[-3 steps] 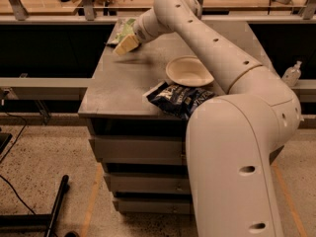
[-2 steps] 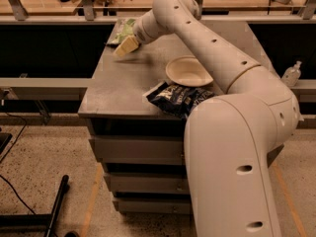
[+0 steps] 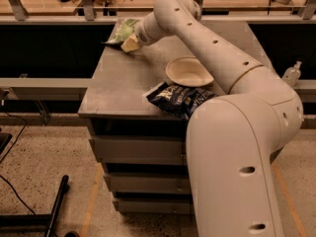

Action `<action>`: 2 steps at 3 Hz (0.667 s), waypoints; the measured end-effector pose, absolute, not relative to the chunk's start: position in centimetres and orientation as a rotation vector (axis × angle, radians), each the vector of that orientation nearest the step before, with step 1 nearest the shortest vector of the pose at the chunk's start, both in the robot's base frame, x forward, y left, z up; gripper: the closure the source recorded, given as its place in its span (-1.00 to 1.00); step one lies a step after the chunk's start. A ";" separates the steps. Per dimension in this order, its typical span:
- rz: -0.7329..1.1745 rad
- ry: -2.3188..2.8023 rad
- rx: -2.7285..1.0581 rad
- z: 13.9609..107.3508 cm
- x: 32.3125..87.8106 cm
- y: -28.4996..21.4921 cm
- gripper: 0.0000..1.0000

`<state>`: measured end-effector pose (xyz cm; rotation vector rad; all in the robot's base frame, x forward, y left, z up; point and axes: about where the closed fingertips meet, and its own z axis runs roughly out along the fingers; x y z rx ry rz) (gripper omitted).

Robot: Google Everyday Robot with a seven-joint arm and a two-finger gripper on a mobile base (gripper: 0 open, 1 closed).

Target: Place green jalapeno chip bag into paper bowl

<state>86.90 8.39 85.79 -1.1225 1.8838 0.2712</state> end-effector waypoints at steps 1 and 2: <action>0.279 1.853 -1.077 87.3 86.7 6.7 0.41; 0.281 1.807 -1.024 89.2 86.4 4.8 0.89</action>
Offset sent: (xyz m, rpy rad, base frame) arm -0.0123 -0.0659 0.0621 0.1458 -0.1430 -0.0700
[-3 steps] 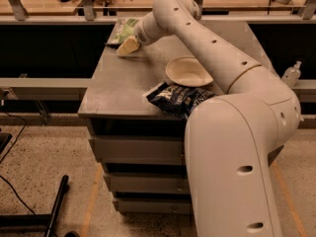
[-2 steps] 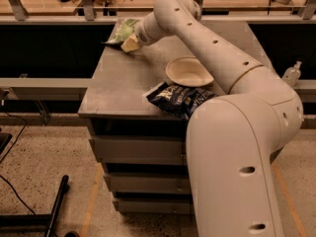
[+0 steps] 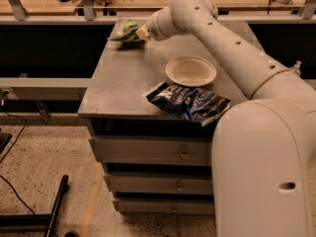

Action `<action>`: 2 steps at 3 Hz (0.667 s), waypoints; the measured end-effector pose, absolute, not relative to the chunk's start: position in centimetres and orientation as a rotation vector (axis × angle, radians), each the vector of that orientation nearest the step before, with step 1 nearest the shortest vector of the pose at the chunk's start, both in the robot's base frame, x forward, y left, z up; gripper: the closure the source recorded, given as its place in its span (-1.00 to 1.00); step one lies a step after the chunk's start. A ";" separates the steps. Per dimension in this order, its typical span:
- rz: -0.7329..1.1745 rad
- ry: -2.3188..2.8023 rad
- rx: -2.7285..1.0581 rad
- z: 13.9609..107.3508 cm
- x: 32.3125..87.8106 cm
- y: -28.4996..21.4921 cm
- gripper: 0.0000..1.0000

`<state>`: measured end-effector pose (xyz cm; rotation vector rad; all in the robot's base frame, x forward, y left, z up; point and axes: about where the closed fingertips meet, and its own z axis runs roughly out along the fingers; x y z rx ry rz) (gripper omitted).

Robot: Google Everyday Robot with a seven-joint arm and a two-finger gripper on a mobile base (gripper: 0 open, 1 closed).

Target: Place green jalapeno chip bag into paper bowl

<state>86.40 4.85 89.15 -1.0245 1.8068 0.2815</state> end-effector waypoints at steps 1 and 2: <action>0.261 1.742 -1.011 91.5 85.8 3.7 1.00; 0.210 1.682 -1.028 95.0 84.6 2.4 1.00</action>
Offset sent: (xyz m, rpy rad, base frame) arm -0.0368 -0.0474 0.1115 -0.0292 -0.2343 0.0110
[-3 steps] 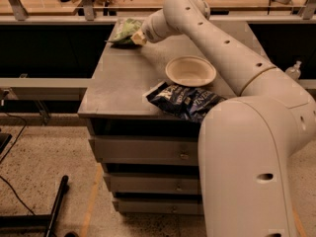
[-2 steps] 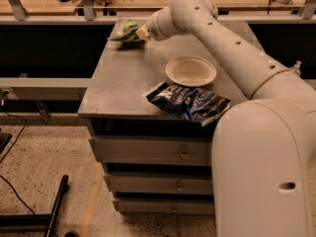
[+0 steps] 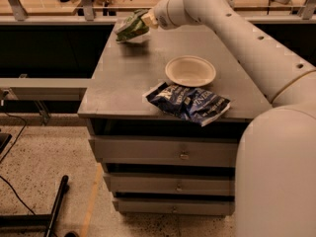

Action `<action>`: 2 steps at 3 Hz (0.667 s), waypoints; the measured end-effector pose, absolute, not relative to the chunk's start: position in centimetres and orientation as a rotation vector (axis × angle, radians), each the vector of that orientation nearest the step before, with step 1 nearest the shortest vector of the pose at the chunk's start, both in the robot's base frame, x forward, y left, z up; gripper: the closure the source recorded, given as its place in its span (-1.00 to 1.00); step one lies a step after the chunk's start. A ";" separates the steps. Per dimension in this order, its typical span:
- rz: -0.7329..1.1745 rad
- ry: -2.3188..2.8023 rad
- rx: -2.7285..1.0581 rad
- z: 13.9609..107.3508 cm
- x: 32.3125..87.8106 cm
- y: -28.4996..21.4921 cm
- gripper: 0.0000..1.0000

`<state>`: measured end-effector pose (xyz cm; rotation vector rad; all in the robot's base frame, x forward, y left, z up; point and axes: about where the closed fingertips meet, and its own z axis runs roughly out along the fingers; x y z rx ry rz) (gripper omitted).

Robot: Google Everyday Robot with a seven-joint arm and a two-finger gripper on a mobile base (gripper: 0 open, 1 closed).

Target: Place green jalapeno chip bag into paper bowl

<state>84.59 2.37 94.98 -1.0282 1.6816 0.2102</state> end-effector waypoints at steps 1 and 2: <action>0.170 1.656 -1.056 98.8 83.2 1.0 1.00; 0.129 1.653 -1.124 102.6 80.8 -0.8 1.00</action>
Offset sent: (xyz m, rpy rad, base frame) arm -0.0679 -0.0615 0.1308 -0.1783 -0.0529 0.0591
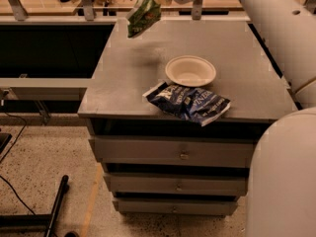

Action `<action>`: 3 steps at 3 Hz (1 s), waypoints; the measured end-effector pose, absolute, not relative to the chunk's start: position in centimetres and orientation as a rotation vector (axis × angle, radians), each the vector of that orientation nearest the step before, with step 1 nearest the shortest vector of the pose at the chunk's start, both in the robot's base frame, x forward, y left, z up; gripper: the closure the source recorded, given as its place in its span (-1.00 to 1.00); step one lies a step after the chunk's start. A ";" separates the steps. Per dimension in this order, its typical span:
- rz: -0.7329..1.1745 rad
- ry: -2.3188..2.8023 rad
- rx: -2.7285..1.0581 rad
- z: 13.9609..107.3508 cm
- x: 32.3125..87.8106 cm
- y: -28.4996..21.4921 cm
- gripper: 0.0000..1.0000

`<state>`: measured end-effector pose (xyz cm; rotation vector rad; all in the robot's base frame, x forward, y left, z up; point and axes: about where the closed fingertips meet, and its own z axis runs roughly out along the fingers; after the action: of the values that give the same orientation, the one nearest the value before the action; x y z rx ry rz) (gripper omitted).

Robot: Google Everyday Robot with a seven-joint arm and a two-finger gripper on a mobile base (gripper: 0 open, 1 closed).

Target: Place green jalapeno chip bag into paper bowl

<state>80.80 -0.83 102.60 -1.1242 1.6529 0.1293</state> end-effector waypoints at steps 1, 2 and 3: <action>0.111 1.649 -1.132 105.6 78.2 -3.5 1.00; 0.130 1.628 -1.090 107.7 75.5 -6.8 1.00; 0.125 1.647 -0.982 108.7 73.4 -10.9 1.00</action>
Offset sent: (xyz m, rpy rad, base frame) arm -0.0915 -0.1140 0.0777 0.0979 -0.0575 -0.0402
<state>73.38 -10.86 108.73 -0.9820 1.6473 0.1252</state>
